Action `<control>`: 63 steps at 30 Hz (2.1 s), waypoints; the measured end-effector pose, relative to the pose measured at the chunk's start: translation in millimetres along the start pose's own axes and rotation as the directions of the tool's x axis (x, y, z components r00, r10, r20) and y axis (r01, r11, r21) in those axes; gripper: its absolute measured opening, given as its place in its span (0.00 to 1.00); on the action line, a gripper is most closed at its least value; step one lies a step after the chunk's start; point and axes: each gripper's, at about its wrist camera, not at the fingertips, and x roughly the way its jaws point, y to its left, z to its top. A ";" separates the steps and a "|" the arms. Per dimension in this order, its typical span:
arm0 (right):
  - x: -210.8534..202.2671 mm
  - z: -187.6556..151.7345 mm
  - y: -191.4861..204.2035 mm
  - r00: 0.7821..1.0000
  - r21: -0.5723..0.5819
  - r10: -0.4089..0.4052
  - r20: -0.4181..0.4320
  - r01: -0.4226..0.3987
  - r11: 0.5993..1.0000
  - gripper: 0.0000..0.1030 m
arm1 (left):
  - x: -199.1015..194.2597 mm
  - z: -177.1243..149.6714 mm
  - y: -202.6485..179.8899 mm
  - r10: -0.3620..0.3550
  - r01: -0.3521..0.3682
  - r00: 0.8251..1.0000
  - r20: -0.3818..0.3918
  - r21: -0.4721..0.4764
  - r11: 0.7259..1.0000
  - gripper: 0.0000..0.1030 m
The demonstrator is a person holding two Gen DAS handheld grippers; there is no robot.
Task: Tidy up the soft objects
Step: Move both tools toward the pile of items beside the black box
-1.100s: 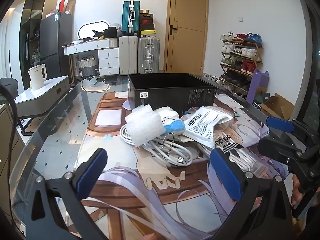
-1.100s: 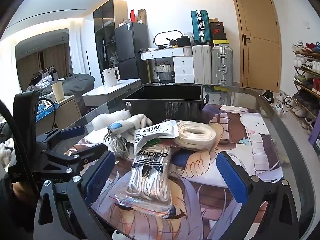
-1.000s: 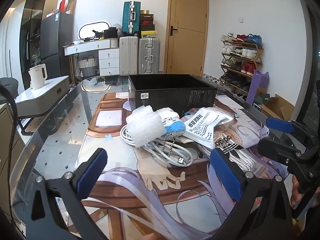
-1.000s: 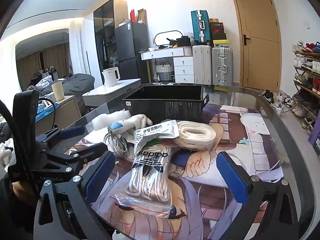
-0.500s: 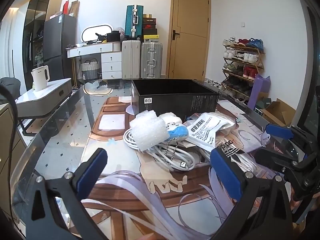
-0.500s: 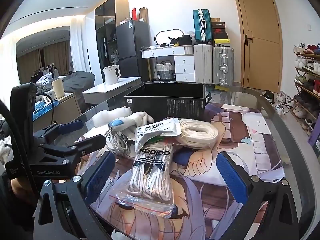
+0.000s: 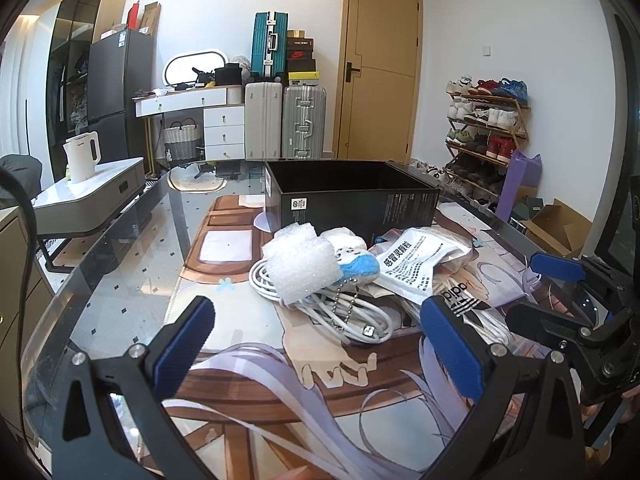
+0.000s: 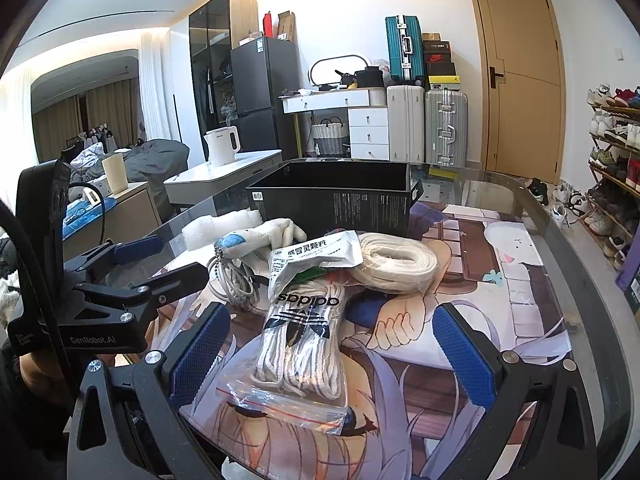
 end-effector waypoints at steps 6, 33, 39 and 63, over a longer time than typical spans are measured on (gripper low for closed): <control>-0.9 -1.4 0.0 1.000 0.001 -0.004 0.000 0.004 1.000 1.00 | 1.3 -0.1 1.1 0.005 -0.005 1.000 0.000 -0.003 1.000 1.00; -0.1 -3.3 -0.5 1.000 0.001 -0.006 -0.006 0.006 1.000 1.00 | -0.4 -1.3 -0.1 0.009 -0.009 0.999 0.038 0.005 1.000 1.00; 0.4 -3.6 -1.8 1.000 0.002 -0.008 -0.006 0.008 1.000 1.00 | -0.8 -1.1 -2.5 0.009 -0.010 0.999 0.043 0.017 1.000 1.00; 17.4 -2.1 -3.8 0.998 0.028 -0.007 -0.065 0.009 1.000 1.00 | 2.8 -0.2 11.5 0.013 -0.012 1.000 0.021 -0.014 1.000 1.00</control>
